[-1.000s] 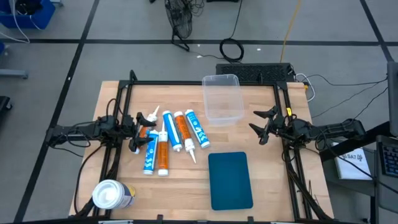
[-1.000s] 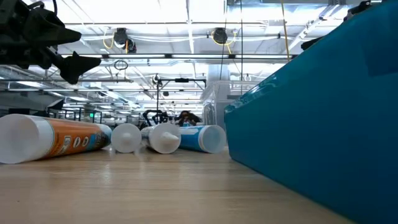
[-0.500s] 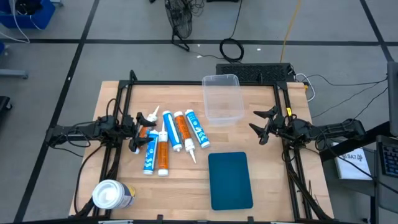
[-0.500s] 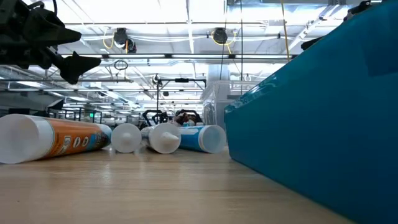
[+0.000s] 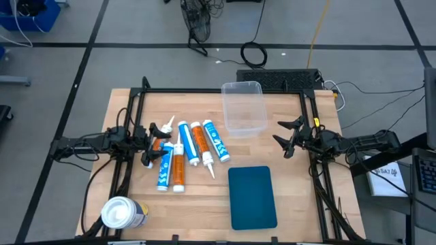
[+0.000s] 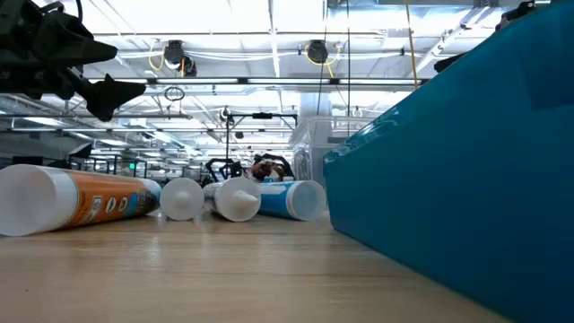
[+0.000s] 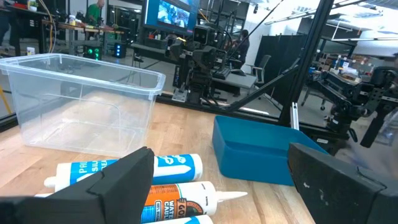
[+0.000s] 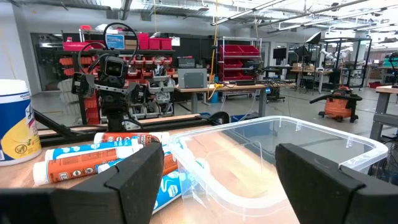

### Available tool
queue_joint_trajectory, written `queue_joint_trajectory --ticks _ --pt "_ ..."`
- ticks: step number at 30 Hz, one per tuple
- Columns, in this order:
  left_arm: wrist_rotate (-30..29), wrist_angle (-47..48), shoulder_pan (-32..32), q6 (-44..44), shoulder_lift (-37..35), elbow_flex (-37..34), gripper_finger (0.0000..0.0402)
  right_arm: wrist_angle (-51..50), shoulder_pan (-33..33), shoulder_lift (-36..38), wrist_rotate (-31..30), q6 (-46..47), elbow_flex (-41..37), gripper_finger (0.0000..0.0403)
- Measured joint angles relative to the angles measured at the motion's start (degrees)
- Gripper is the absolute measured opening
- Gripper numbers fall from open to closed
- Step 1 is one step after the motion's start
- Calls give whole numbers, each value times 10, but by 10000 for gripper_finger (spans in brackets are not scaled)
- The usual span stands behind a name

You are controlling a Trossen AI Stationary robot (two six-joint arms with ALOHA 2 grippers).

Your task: Sort silicone sealant tubes

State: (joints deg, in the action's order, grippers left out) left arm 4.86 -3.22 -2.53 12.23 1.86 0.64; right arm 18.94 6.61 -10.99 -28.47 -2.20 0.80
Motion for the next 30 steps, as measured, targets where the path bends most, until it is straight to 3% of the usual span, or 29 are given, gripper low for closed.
queue_joint_trajectory --ticks 30 --pt "0 0 0 0 0 0 361 33 0 0 0 26 0 288"
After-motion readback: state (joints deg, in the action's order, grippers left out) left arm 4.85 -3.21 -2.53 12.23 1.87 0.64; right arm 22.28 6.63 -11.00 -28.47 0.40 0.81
